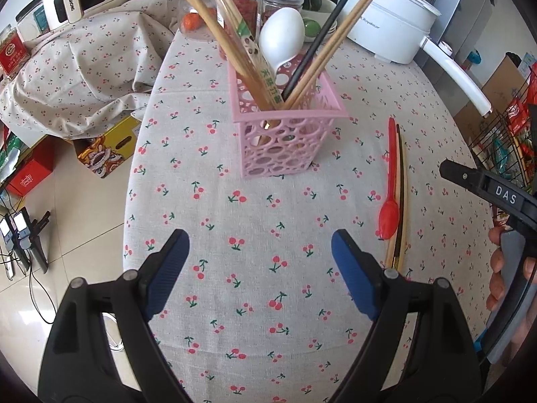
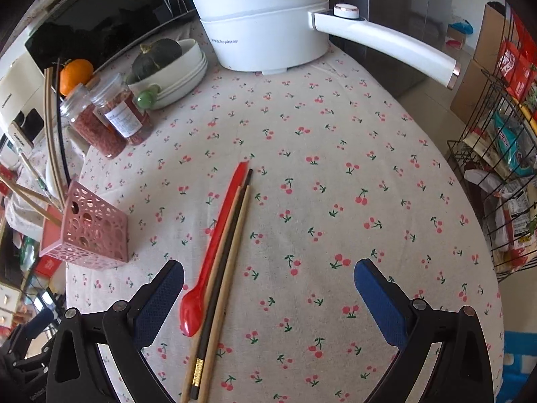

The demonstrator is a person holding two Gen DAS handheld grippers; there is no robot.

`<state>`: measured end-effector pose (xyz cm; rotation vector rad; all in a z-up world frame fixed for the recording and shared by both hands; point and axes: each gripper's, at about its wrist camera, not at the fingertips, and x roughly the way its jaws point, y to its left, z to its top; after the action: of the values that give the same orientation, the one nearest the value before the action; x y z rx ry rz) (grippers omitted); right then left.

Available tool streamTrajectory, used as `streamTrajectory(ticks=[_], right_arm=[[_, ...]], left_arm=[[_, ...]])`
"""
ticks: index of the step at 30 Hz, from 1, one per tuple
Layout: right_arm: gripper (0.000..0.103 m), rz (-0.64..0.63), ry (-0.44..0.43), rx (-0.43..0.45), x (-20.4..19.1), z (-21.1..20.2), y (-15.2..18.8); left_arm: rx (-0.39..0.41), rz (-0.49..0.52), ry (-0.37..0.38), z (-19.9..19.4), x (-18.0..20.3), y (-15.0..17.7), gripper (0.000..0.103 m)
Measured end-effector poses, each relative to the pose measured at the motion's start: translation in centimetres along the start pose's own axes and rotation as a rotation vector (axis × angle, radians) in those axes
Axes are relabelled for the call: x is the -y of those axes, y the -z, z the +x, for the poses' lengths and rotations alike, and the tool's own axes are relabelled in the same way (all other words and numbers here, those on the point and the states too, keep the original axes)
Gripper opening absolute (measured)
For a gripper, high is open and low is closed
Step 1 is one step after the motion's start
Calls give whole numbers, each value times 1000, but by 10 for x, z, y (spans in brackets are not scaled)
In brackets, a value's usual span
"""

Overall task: Organize utensils
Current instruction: 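Move both tools back toward the remaining utensils on the table, then close the left tool on the wooden chopstick beside the red spoon while the right tool grasps another wooden chopstick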

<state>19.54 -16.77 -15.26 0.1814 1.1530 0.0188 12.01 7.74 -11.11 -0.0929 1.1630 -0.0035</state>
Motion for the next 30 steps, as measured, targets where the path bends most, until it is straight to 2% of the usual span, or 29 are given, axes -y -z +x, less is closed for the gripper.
streamTrajectory(ticks=[6,15,18,27,30], right_arm=[[102,-22,37,-70,6,29,-8],[102,-80,81,-137,-5,56,-11],[102,-92,127,-150,-8,61,-10],[102,-100,137,-147,-17,67,-12],[102,-118,213,-182,-22,68,-15]], left_arm=[[-43,9,10,13,10,-1,87],[-69,30,0,23,19,-1,87],[-70,37,-2,23,21,0,87],[-74,35,-5,24,18,1,87],[-72,36,-4,23,18,2,87]])
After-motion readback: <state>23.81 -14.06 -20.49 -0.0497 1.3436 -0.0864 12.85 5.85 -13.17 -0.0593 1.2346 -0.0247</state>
